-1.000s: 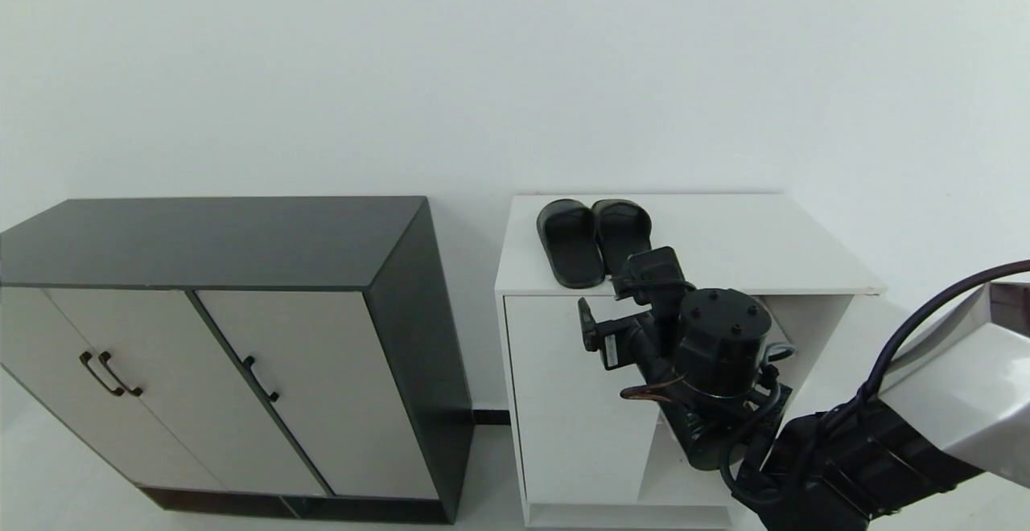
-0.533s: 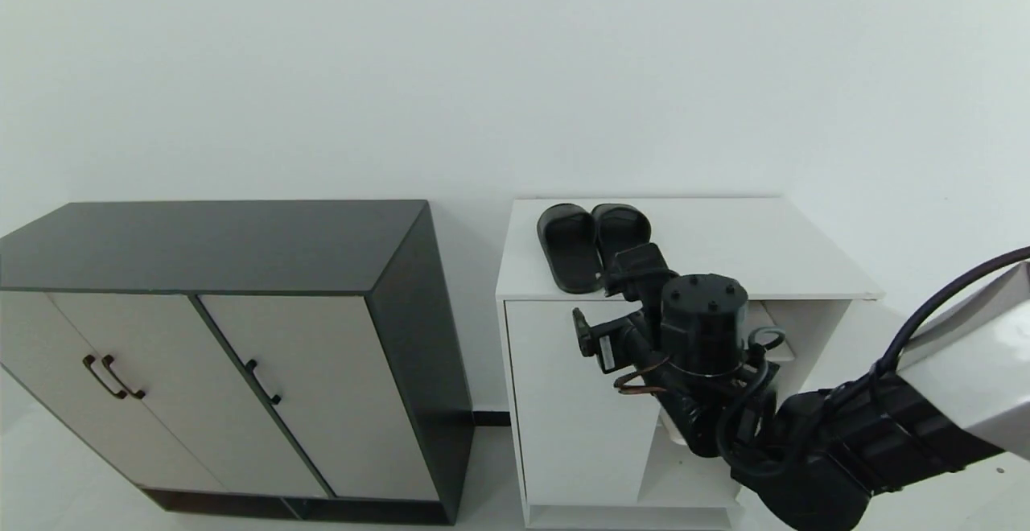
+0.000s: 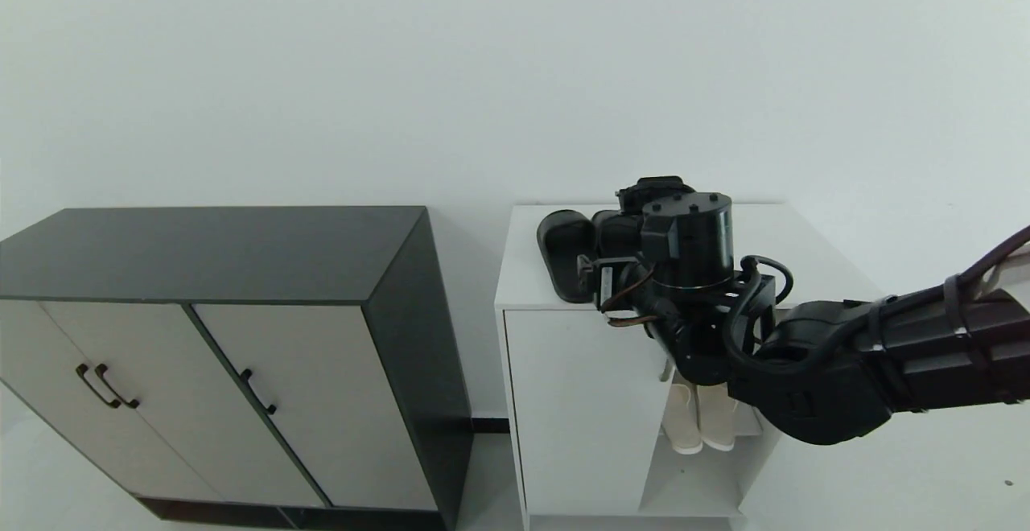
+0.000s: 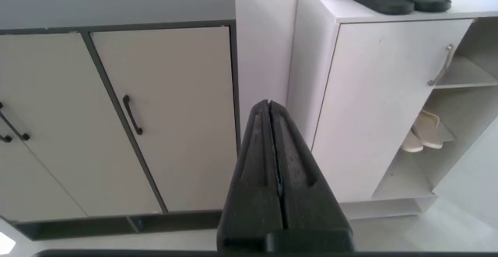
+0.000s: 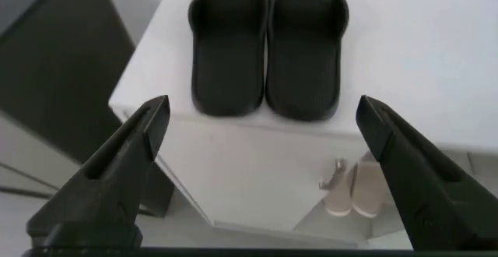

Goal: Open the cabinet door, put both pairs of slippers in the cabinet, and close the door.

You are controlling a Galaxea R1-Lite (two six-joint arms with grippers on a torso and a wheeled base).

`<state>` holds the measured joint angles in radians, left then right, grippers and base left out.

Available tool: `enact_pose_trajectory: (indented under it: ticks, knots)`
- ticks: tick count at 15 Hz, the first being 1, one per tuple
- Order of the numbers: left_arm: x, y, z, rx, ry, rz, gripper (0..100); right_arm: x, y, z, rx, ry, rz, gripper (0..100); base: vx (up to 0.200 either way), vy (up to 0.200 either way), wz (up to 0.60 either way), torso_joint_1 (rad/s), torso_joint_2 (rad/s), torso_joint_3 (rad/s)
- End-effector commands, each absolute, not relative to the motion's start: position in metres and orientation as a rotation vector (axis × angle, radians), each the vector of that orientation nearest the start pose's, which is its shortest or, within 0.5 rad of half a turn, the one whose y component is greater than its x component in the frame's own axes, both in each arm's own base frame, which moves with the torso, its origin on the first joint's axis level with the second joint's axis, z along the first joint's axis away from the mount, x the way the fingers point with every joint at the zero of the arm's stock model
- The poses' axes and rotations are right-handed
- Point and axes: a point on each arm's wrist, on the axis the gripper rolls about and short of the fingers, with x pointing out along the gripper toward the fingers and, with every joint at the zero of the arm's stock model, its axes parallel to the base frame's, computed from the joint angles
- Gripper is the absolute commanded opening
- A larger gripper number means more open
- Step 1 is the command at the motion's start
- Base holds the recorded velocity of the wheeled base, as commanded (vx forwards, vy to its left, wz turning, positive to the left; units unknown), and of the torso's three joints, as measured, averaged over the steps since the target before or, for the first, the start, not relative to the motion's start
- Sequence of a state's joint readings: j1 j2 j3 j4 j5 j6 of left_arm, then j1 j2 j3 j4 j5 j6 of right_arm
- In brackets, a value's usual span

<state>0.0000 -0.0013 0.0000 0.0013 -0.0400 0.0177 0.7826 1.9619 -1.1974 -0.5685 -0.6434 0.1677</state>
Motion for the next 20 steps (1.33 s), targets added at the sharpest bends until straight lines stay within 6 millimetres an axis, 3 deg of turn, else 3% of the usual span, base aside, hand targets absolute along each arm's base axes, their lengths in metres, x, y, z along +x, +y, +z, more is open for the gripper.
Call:
enact_pose_trajectory:
  ticks: [1, 5, 8, 13, 20]
  knots:
    - [-0.023, -0.001, 0.075, 0.017, 0.001, -0.040, 0, 0.292, 0.264, 0.186, 0.032, 0.167, 0.112, 100, 0.200, 0.000, 0.00, 0.012, 0.01, -0.002]
    - [-0.023, -0.001, 0.075, 0.015, 0.001, -0.040, 0, 0.300, 0.264, 0.176, 0.019, 0.186, 0.096, 100, 0.200, 0.000, 0.00, 0.008, 0.00, 0.000]
    - [-0.023, -0.001, 0.075, 0.014, 0.001, -0.040, 0, 0.307, 0.268, 0.158, -0.008, 0.220, 0.088, 100, 0.200, 0.000, 0.00, 0.005, 0.00, 0.004]
    - [-0.023, -0.001, 0.075, 0.012, 0.001, -0.040, 0, 0.313, 0.274, 0.140, -0.022, 0.242, 0.093, 100, 0.000, 0.000, 0.00, 0.000, 0.00, 0.000]
    - [-0.023, -0.001, 0.075, 0.012, 0.001, -0.040, 0, 0.344, 0.288, 0.110, -0.012, 0.230, 0.075, 100, 0.000, 0.000, 0.00, 0.000, 0.00, 0.000]
